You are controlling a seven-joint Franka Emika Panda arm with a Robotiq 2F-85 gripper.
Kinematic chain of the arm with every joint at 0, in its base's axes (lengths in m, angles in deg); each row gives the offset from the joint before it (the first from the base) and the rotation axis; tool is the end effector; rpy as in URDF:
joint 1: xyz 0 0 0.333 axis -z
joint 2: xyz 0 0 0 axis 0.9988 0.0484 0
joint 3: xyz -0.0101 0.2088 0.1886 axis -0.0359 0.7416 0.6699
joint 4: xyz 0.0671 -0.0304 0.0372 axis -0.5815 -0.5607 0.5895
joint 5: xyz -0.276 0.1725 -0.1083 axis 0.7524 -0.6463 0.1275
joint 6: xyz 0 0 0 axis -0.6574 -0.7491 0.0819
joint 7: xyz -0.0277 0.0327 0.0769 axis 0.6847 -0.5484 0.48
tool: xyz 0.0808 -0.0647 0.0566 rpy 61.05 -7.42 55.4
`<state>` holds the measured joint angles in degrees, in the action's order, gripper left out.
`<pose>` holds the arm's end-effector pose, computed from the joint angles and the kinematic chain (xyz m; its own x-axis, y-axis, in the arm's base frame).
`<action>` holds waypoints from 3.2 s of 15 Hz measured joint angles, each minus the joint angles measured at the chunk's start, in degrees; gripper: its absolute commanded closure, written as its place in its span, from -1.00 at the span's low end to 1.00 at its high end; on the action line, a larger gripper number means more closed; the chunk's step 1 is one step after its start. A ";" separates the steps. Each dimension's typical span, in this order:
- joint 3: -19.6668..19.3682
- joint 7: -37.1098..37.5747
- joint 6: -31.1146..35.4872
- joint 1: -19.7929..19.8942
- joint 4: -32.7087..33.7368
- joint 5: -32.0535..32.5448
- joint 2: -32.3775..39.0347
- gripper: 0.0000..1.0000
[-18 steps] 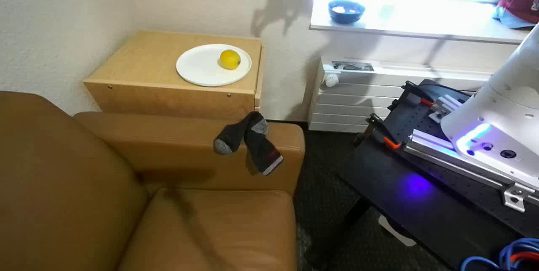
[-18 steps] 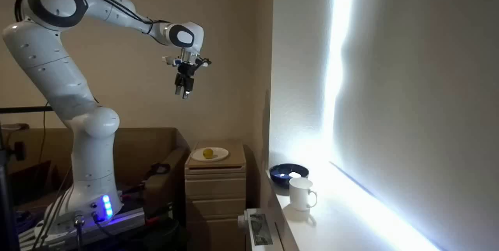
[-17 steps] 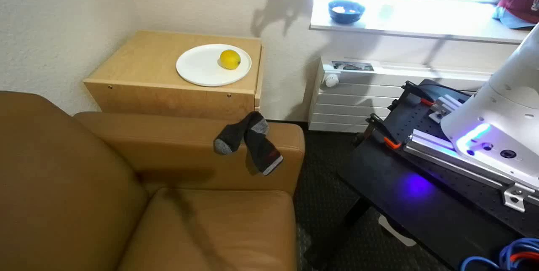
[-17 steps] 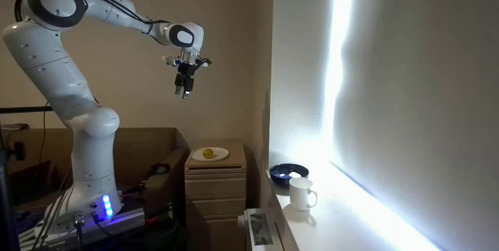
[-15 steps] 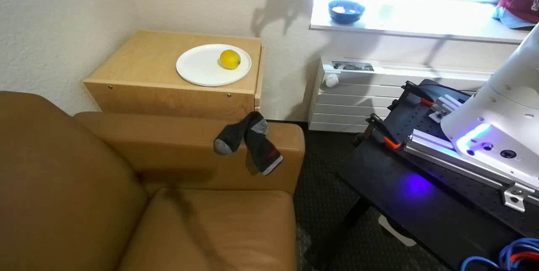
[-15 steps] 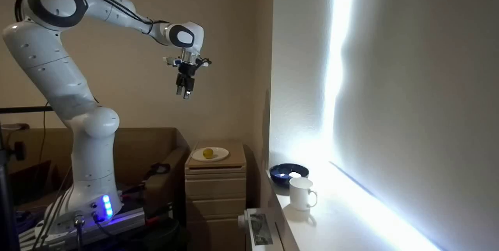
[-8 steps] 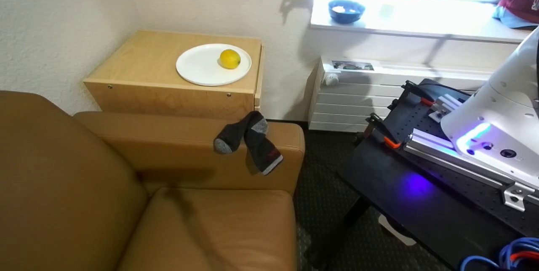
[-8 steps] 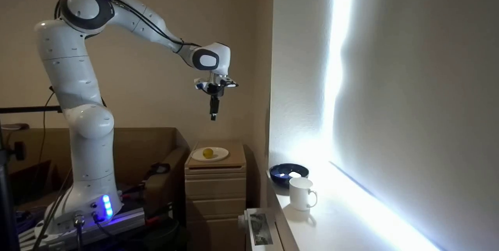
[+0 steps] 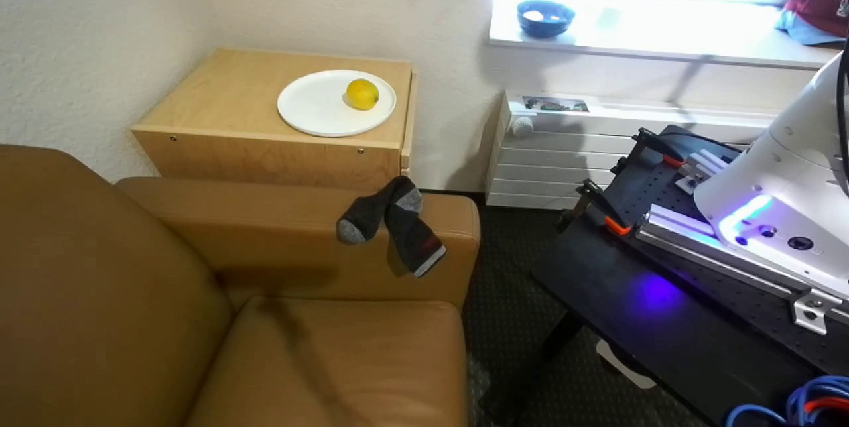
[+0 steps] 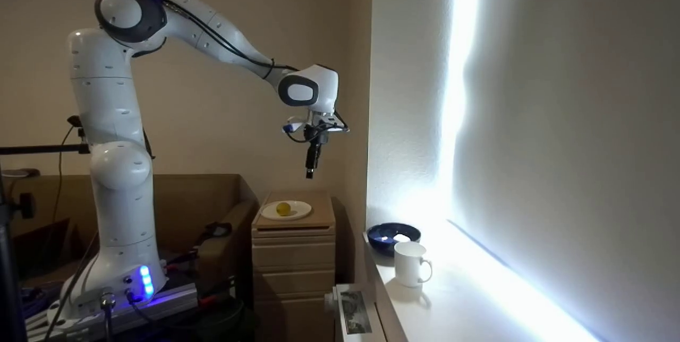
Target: Remove the white object from the black bowl on the window sill and place it on the nightstand
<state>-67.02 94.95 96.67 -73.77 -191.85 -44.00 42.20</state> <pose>0.4165 -0.2066 0.3984 0.6102 -0.7818 -0.1280 -0.7899 -0.5880 -0.1743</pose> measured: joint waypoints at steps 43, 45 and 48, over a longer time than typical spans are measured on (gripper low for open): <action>-5.04 51.64 43.87 -0.89 30.35 -9.06 52.38 -1.00; -5.03 52.98 43.85 -1.31 32.01 -8.84 53.78 -1.00; -5.00 54.17 43.45 -1.31 34.30 -8.81 55.29 -1.00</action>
<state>-72.02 149.12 140.12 -75.07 -157.55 -52.81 97.49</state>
